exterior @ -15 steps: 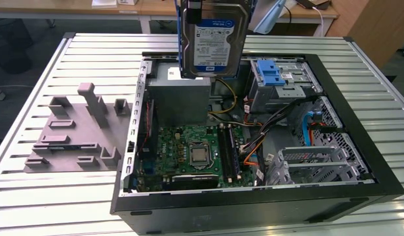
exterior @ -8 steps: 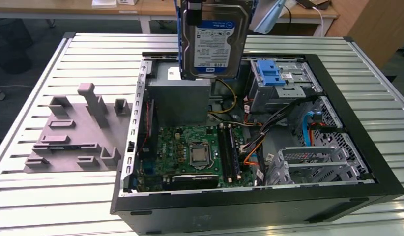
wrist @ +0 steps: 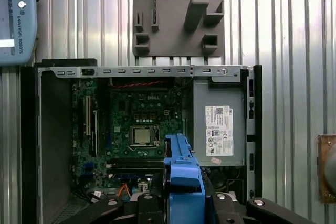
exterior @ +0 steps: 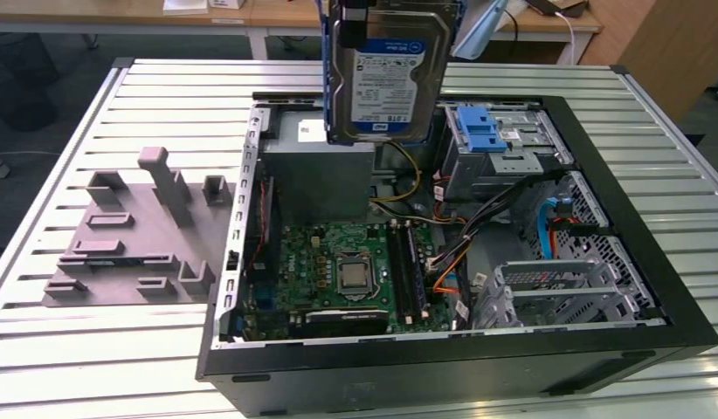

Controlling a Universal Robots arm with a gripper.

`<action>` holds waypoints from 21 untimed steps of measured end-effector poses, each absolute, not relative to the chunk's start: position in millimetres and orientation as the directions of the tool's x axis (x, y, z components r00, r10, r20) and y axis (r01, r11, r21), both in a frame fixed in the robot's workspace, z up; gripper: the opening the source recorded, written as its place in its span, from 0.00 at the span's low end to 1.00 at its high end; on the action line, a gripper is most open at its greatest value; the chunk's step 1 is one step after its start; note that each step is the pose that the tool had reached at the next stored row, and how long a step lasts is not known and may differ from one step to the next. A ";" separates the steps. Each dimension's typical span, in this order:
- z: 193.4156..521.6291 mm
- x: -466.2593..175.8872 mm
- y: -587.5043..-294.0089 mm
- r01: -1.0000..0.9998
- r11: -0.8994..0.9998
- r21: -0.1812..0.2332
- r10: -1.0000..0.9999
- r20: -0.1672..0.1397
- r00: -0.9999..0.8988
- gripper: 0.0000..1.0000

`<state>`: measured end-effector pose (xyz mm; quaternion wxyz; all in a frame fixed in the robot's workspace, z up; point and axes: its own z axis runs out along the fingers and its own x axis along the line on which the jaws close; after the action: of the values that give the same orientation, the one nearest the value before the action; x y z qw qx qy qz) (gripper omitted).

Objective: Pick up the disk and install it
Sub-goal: 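Pick up the disk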

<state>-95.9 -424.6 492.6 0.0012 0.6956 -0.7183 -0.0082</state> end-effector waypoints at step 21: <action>492.3 -79.7 -430.5 -0.998 0.059 0.014 -0.998 -0.010 -0.059 0.36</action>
<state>-79.7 -430.5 492.3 0.0012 0.6860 -0.7275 -0.0082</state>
